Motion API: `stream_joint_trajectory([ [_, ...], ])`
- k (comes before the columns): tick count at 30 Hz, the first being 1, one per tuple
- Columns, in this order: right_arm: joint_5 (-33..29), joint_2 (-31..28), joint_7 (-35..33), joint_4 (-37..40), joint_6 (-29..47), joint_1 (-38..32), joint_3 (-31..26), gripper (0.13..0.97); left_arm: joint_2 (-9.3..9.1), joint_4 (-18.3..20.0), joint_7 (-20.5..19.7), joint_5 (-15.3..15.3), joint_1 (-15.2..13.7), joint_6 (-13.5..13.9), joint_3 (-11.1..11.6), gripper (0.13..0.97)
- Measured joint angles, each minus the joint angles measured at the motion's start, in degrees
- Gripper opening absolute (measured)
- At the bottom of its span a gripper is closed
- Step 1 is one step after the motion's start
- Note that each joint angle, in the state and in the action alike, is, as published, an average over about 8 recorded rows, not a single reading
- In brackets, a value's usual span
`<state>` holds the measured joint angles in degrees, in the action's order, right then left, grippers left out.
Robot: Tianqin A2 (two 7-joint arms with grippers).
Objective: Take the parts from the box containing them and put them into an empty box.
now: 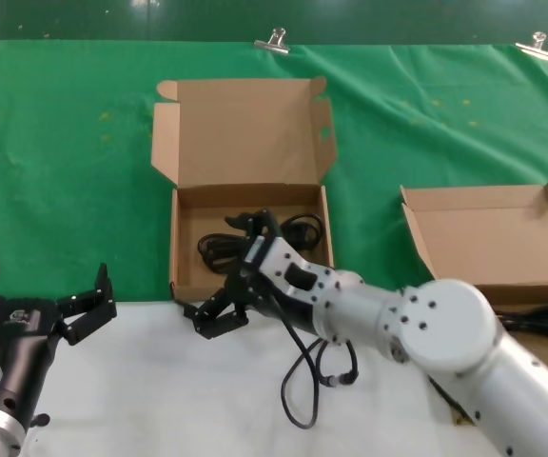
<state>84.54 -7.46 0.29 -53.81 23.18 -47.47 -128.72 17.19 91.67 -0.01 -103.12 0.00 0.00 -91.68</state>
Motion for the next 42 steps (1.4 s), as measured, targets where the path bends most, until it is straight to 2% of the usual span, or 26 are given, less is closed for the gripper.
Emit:
stream_joint_trajectory([
  [8,3.5,-1.83,-0.05,-7.12,-4.37,8.92,6.96,0.966,0.0,0.0,0.0,0.0,0.0,0.0,0.0,0.966],
  [36,15.73,-8.23,-0.24,-32.02,-19.62,40.2,31.33,0.966,0.0,0.0,0.02,0.0,0.0,0.0,0.0,0.966],
  [42,17.32,-9.07,-0.27,-35.27,-21.6,44.26,34.51,0.966,0.0,0.0,0.03,-0.01,0.0,0.0,0.0,0.966],
])
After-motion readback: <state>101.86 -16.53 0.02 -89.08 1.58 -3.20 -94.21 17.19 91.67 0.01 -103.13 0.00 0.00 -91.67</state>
